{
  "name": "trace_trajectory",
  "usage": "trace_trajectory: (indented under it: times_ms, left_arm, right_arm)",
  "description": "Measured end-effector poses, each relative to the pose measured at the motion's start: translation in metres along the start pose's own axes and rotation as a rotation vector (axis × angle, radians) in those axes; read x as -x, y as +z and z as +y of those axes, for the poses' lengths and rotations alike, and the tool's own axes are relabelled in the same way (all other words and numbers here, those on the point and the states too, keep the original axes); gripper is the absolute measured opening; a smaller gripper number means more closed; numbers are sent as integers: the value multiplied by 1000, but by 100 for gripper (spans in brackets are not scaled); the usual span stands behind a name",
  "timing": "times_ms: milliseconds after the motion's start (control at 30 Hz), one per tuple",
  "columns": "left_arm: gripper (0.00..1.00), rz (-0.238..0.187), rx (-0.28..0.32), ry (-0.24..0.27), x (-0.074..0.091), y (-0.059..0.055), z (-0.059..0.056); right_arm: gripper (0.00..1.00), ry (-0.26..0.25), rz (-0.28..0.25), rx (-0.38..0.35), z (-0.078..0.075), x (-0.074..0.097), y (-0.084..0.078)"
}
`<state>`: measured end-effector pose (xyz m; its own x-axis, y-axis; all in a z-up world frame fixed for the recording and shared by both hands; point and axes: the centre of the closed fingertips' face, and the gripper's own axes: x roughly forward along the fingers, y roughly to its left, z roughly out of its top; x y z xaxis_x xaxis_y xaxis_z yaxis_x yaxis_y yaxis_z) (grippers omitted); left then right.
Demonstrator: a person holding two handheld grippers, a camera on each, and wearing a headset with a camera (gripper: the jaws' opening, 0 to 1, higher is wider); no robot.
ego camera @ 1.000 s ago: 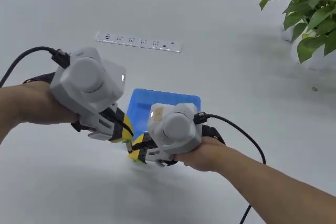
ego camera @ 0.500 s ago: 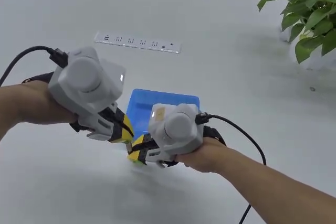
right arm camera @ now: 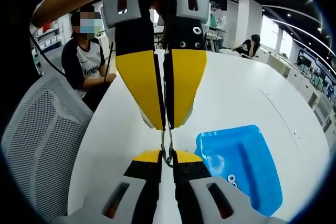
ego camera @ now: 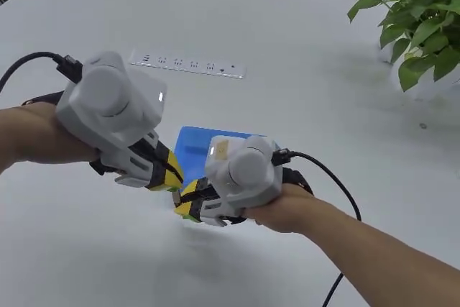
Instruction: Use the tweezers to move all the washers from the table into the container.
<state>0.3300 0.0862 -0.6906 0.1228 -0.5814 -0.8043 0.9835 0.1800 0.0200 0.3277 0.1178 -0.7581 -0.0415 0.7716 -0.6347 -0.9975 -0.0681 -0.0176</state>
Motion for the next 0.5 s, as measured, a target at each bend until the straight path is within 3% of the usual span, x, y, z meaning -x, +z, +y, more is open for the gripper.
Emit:
trace_trajectory:
  times_ms: [500]
  left_arm:
    - [5, -28, -22, 13, 23, 21, 2]
  right_arm:
    - [9, -31, -30, 21, -5, 21, 23]
